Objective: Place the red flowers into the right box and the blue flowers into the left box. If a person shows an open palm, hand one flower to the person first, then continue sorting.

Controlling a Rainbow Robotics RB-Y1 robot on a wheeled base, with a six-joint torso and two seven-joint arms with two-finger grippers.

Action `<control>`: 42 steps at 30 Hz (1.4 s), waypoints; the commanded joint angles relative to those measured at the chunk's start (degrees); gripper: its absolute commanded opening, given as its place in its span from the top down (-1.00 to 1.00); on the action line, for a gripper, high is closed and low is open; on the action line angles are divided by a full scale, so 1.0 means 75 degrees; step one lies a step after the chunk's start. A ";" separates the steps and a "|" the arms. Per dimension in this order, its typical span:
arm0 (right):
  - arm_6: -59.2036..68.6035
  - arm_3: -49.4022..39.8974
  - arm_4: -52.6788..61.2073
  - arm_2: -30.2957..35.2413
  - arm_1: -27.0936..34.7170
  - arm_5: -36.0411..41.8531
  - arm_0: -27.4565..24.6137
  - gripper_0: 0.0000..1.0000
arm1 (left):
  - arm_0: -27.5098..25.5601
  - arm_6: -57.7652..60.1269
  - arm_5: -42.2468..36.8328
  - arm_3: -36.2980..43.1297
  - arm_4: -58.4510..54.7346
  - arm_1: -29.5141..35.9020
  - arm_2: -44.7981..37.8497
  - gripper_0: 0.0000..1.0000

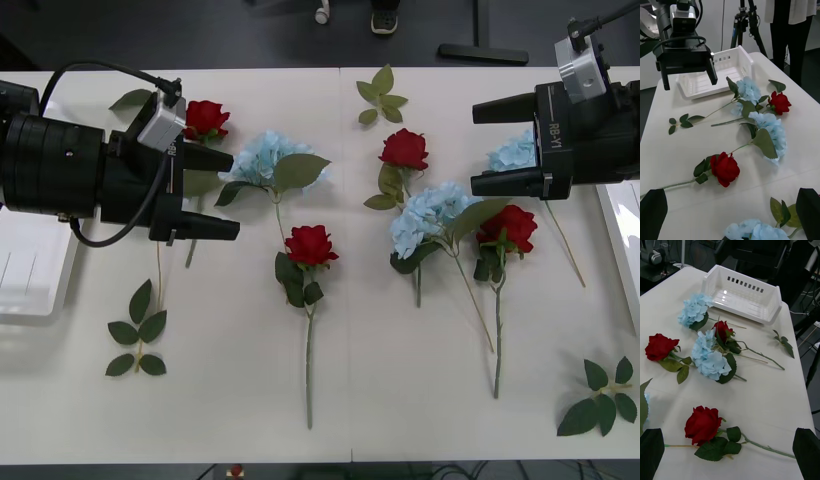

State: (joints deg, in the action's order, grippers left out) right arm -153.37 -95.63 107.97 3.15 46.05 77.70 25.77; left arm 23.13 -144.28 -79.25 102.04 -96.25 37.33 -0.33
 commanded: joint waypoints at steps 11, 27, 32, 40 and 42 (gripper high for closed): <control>0.0750 -0.0796 -0.0122 0.0001 0.0481 -0.0575 0.0209 -1.00 | 0.0186 0.2221 0.0091 -0.0293 -0.0034 0.0519 -0.0483 -1.00; 0.6551 -0.0855 -0.4048 0.0001 0.0903 0.1452 0.1744 -1.00 | -0.1431 0.7084 0.0149 0.1348 0.5286 0.0741 -0.1398 -1.00; 0.7442 -0.0902 -0.5102 -0.0034 0.1161 0.2132 0.1744 -1.00 | -0.2029 0.7143 0.0559 0.1289 0.6388 0.0718 -0.1362 -1.00; 0.8180 -0.0855 -0.6895 -0.0983 0.1431 0.1722 0.1721 -1.00 | -0.1642 0.7202 0.0876 0.0516 0.7560 0.0190 -0.0812 -1.00; 0.8180 -0.0820 -0.7329 -0.1241 0.1442 0.1558 0.1732 -1.00 | -0.1431 0.7237 0.0911 0.0329 0.7783 0.0085 -0.0612 -1.00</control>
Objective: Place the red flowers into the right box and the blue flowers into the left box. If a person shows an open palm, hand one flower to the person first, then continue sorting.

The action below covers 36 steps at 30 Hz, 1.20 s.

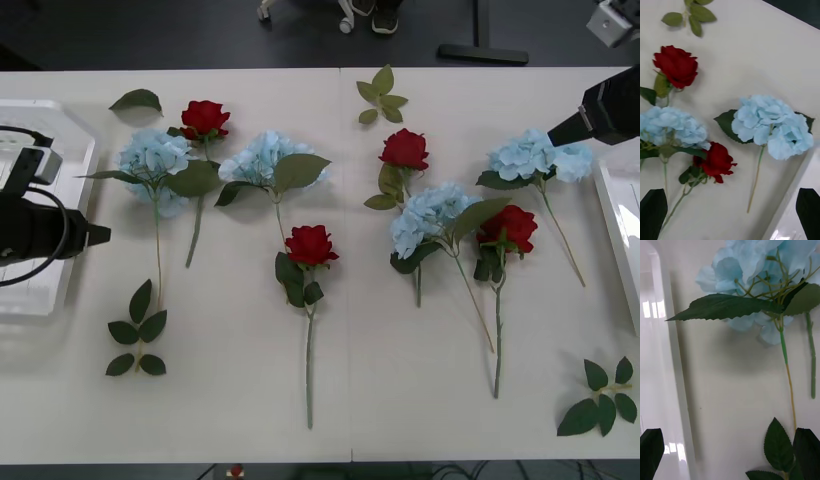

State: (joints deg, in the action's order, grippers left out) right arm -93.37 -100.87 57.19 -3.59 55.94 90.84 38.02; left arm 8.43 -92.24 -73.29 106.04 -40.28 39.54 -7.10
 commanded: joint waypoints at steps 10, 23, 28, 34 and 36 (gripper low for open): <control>-0.0007 0.2316 -0.1016 -0.2006 -0.0345 -0.0838 0.1294 -1.00 | 0.1688 0.0404 0.0186 -0.1260 0.1246 -0.0784 0.1064 -1.00; -0.0159 0.3816 -0.1133 -0.2463 -0.0439 -0.1061 0.1622 -1.00 | 0.2485 0.0334 0.1205 -0.2900 0.1867 -0.1382 0.1732 -1.00; -0.0241 0.3969 -0.1204 -0.2463 -0.0192 -0.1108 0.1400 -1.00 | 0.2602 0.0334 0.1428 -0.3217 0.1996 -0.1476 0.1907 -1.00; -0.0300 0.4156 -0.1379 -0.2475 -0.0169 -0.1401 0.1153 -1.00 | 0.2625 0.0310 0.2307 -0.3850 0.2113 -0.1546 0.2212 -0.30; -0.0347 0.4367 -0.1356 -0.2498 -0.0251 -0.1553 0.1153 -1.00 | 0.2625 0.0310 0.2307 -0.3861 0.2136 -0.1546 0.2224 0.63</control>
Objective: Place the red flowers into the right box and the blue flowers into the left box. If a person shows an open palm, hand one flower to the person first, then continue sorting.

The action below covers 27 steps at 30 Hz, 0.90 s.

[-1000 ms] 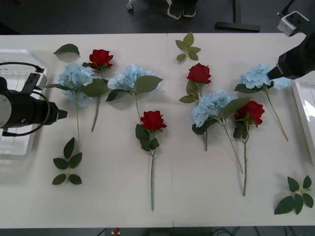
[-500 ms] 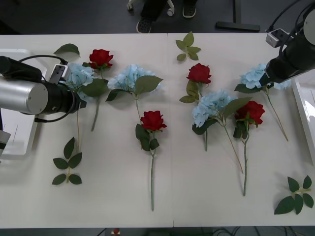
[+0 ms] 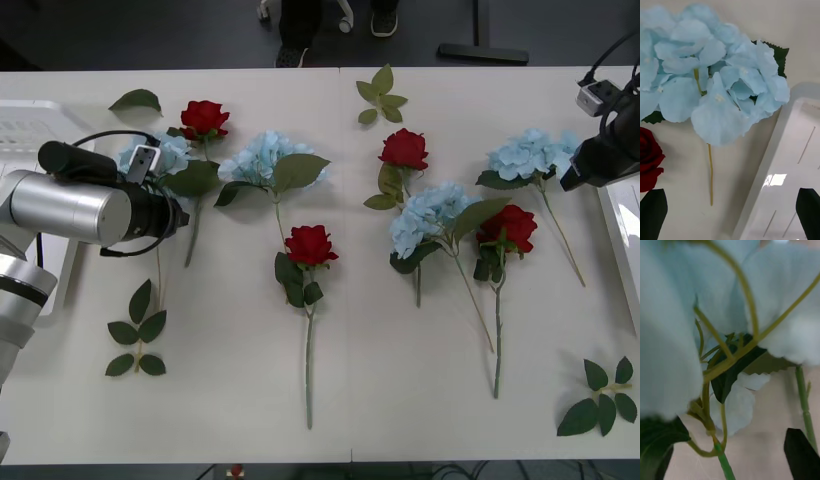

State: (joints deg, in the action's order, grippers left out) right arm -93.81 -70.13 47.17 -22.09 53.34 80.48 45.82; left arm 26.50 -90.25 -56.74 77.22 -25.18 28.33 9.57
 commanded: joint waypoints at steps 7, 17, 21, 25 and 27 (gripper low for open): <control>-0.0418 0.0831 -0.0149 -0.0184 -0.0292 -0.0641 0.0125 -1.00 | 0.0263 0.0057 0.0030 0.0005 0.0076 -0.0051 -0.0022 1.00; -0.0524 0.1652 -0.0513 -0.0184 -0.0983 -0.1239 0.0125 -1.00 | 0.0275 0.0128 -0.1283 0.0989 0.0017 -0.0051 -0.0643 1.00; -0.0536 0.1898 -0.0548 -0.0184 -0.1171 -0.1426 0.0172 -1.00 | 0.0322 0.0186 -0.2068 0.1599 0.0006 -0.0051 -0.1100 1.00; -0.0536 0.2167 -0.0559 -0.0184 -0.1288 -0.1672 0.0242 -1.00 | 0.0497 0.0257 -0.2923 0.2114 -0.0041 0.0090 -0.1803 1.00; -0.0559 0.2355 -0.0595 -0.0184 -0.1370 -0.1848 0.0266 -1.00 | 0.0603 0.0257 -0.3310 0.2278 -0.0076 0.0183 -0.2225 1.00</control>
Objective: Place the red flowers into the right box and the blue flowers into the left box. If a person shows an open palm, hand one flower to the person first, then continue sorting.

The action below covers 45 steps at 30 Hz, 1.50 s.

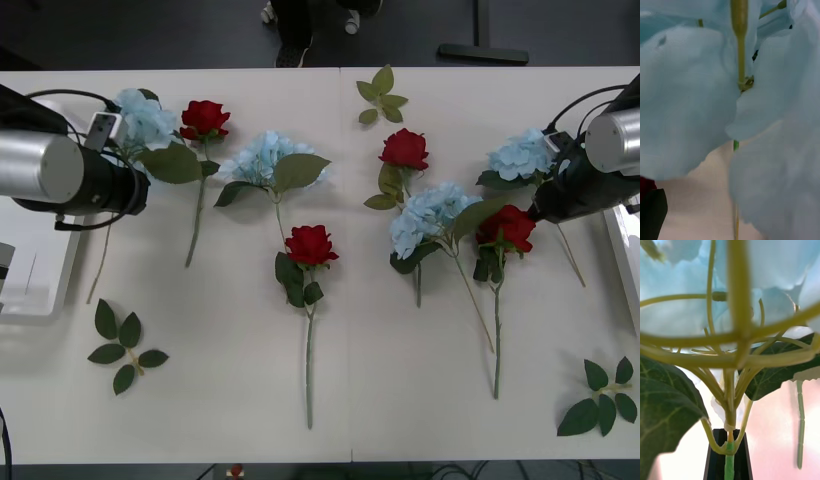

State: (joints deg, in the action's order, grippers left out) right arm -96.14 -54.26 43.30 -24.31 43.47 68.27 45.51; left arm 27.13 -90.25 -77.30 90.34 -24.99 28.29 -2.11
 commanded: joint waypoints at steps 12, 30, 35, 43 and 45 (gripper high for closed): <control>-0.0353 0.1481 -0.0125 0.0112 -0.0499 -0.0865 0.0834 -1.00 | 0.0684 -0.0049 -0.0932 0.0107 0.0062 0.1572 -0.2414 1.00; -0.0329 0.1938 -0.0218 0.0112 -0.0757 -0.1298 0.0834 -0.57 | 0.0016 -0.1912 0.3310 -0.3373 0.0203 0.1889 -0.2988 1.00; -0.0318 0.1973 -0.0218 0.0124 -0.0769 -0.1310 0.0834 0.07 | -0.0383 -0.1889 0.3404 -0.3455 0.0085 0.1818 -0.2695 1.00; -0.0294 0.1985 -0.0218 0.0112 -0.0816 -0.1322 0.0834 1.00 | -0.0629 -0.1854 0.3615 -0.3455 -0.0067 0.1760 -0.2589 1.00; -0.0283 0.1985 -0.0218 0.0112 -0.0816 -0.1322 0.0834 1.00 | -0.0629 -0.1854 0.3615 -0.3444 -0.0125 0.1760 -0.2589 0.87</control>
State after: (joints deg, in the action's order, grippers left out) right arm -96.17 -39.31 42.15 -24.31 38.71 58.56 50.24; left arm 21.83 -104.12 -50.54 63.31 -25.13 41.01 -20.73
